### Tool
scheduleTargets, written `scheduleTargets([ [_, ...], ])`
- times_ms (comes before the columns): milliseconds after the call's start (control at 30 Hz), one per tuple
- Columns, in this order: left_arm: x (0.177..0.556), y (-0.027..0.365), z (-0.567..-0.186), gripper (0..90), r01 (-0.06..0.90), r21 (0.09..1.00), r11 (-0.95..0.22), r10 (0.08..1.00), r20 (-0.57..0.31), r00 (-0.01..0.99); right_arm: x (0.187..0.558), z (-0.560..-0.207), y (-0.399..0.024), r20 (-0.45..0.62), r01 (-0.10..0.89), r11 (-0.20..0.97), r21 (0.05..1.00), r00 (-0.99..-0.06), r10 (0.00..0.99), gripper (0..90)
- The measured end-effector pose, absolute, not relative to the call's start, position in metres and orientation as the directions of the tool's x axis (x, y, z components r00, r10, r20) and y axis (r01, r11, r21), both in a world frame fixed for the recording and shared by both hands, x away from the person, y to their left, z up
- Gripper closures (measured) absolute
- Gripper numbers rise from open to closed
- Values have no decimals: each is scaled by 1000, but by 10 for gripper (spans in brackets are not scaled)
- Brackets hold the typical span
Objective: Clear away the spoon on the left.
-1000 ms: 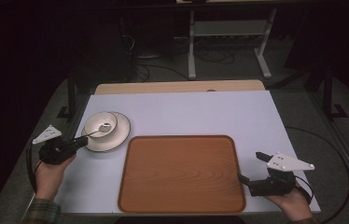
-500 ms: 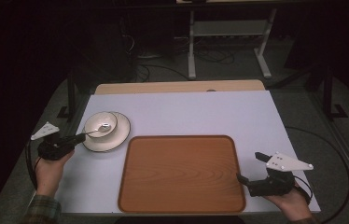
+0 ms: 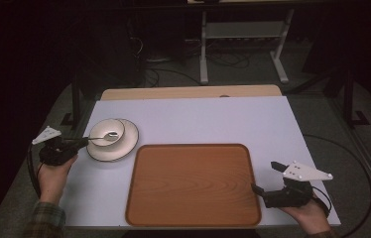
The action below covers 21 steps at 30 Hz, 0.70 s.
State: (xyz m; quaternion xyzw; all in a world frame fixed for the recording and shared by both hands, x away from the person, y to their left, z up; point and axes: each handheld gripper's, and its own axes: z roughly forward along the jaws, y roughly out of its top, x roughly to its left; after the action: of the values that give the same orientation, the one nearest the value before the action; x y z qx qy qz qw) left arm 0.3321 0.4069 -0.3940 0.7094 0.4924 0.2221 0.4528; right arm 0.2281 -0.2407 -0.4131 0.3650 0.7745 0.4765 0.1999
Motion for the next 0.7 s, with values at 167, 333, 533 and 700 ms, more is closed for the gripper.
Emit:
scheduleTargets([
  [167, 337, 408, -394, 897, 495, 863, -101, 904, -128, 407, 228, -413, -240, 36, 376, 285, 882, -656, 754, 19],
  [333, 341, 409, -394, 896, 493, 865, -99, 909, -123, 399, 228, -414, -239, 33, 377, 290, 880, -657, 754, 19],
  [533, 346, 411, -396, 896, 495, 864, -88, 914, -128, 386, 228, -414, -239, 33, 378, 289, 880, -654, 756, 19],
  [700, 351, 412, -397, 896, 499, 862, -95, 918, -118, 379, 229, -414, -239, 32, 379, 291, 878, -655, 755, 19],
])
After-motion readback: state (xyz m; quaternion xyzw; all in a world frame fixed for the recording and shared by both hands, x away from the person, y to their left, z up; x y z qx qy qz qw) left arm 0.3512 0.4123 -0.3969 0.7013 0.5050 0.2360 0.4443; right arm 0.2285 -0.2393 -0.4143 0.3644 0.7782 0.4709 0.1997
